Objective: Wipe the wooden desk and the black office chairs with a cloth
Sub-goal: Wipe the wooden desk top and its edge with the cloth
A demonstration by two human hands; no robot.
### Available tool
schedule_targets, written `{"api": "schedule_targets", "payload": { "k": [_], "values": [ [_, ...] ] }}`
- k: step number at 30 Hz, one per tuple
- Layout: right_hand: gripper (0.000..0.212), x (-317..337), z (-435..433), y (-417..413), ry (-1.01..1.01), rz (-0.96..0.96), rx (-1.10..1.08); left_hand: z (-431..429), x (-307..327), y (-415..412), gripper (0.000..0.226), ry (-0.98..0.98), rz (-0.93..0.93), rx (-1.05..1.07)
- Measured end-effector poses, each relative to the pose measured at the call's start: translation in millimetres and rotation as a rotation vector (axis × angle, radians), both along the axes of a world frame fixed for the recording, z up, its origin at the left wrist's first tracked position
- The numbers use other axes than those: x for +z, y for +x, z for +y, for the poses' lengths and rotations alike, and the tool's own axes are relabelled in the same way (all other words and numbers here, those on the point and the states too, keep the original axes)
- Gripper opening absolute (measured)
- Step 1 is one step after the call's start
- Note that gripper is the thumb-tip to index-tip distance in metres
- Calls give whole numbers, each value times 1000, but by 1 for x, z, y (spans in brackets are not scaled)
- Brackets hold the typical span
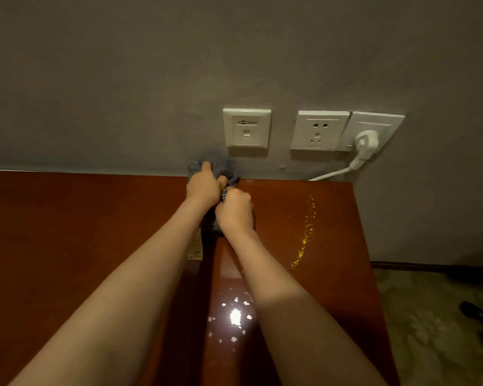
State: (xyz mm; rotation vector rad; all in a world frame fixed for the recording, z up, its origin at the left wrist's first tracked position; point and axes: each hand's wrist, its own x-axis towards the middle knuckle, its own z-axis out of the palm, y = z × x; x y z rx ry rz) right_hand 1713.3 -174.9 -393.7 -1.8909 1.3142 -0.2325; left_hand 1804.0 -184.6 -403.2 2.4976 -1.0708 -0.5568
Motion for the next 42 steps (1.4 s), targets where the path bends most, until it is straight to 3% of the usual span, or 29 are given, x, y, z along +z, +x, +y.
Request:
{"api": "schedule_targets", "payload": {
  "k": [14, 25, 31, 42],
  "values": [
    [18, 1, -41, -128, -12, 29, -271, -65, 8, -132, 50, 92, 69, -327],
    [18, 7, -35, -170, 85, -18, -444, -76, 16, -176, 42, 186, 37, -602],
    [14, 10, -16, -180, 89, -2, -458, -55, 14, -184, 34, 157, 126, -610],
    [13, 11, 30, -206, 133, 37, -511, -11, 12, -211, 39, 213, 177, -644]
  ]
}}
